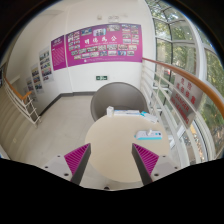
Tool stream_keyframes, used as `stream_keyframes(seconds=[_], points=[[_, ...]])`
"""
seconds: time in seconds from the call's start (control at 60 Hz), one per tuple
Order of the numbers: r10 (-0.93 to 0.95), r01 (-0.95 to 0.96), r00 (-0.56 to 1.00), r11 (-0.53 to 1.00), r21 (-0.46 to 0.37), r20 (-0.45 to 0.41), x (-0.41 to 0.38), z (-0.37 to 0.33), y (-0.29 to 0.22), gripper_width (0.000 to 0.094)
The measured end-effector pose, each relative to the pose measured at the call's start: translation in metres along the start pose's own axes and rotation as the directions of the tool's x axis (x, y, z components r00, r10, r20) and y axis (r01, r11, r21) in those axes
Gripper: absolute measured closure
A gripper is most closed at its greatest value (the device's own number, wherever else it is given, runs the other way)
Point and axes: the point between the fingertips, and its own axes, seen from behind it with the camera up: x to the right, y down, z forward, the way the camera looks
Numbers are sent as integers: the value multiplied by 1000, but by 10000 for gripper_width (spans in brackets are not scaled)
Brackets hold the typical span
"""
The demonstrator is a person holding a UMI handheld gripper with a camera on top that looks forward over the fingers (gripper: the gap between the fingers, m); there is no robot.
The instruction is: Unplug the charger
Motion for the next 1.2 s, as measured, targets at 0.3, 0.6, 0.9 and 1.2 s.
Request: stream_keyframes(seconds=[0.3, 0.6, 0.9, 1.2], points=[[4, -9, 988, 999, -32, -156, 103, 143, 52, 76], [-6, 27, 963, 997, 72, -270, 225, 281, 47, 98], [140, -112, 968, 984, 141, -207, 254, 365, 46, 609], [125, -91, 969, 982, 167, -211, 254, 362, 34, 886]])
